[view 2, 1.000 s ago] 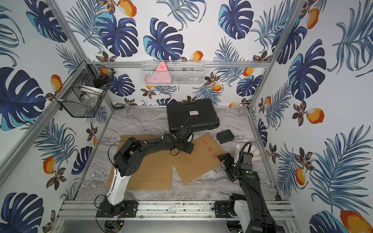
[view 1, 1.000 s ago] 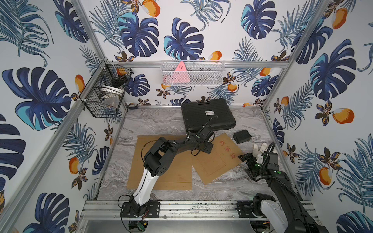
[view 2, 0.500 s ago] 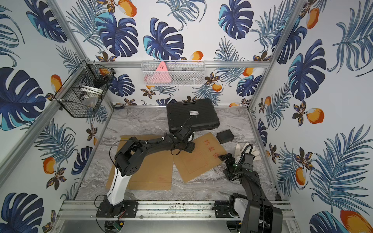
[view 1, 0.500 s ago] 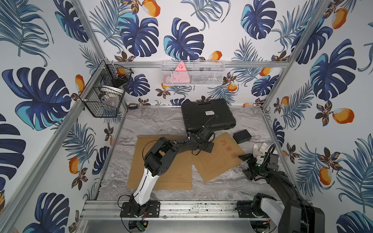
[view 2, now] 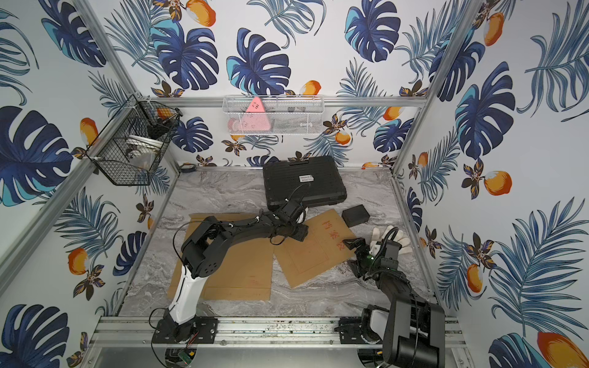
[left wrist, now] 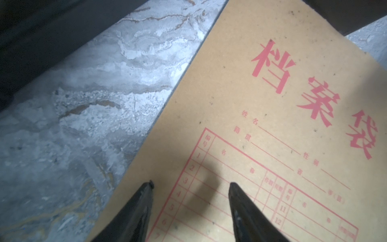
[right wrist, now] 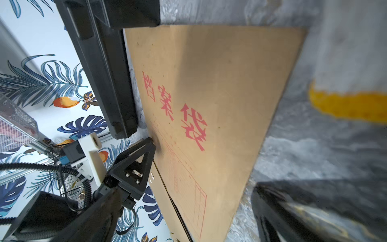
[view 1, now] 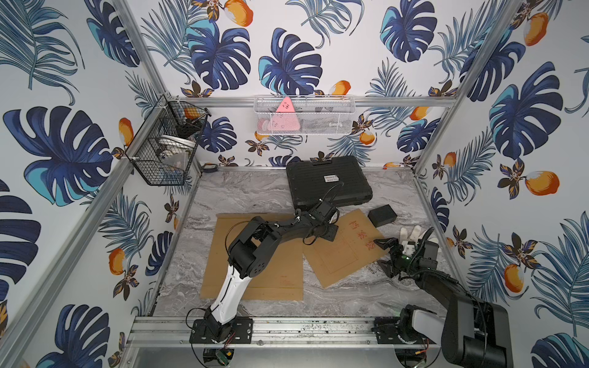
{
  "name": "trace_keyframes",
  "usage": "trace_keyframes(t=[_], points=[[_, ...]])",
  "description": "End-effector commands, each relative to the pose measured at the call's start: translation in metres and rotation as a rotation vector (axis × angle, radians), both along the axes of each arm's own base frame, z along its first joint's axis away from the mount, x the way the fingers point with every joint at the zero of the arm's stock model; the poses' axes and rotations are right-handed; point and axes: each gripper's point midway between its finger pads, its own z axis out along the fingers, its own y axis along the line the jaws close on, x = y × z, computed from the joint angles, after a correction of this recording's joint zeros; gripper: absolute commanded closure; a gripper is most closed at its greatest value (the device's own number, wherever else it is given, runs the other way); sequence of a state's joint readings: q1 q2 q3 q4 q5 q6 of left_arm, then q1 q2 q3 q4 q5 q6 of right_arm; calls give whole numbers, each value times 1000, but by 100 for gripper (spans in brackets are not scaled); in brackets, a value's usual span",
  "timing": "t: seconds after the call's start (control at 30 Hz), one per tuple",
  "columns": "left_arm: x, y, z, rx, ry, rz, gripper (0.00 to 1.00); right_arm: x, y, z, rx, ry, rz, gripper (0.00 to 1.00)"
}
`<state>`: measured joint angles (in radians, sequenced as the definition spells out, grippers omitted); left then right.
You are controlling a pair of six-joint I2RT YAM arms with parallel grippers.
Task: Open the file bag
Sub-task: Pick up the file bag from the file bag.
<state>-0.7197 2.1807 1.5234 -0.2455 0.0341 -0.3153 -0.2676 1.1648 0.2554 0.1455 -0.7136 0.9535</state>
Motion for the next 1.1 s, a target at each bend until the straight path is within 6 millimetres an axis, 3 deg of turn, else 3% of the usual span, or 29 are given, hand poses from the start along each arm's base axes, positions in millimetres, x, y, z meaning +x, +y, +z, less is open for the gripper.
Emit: trace_keyframes(t=[0.0,0.4,0.7,0.83,1.07], points=[[-32,15,-31,68,155,-24,37,-4,-2,-10,10,45,-36,1],[-37,13,-40,68,178,-33,37,12,8,23,99,-120,3,6],[-37,13,-40,76,175,-36,38,12,10,44,88,-205,15,8],[-37,14,-41,76,177,-35,37,11,7,42,41,-182,30,17],[-36,13,-38,73,174,-36,38,10,6,32,16,-133,40,45]])
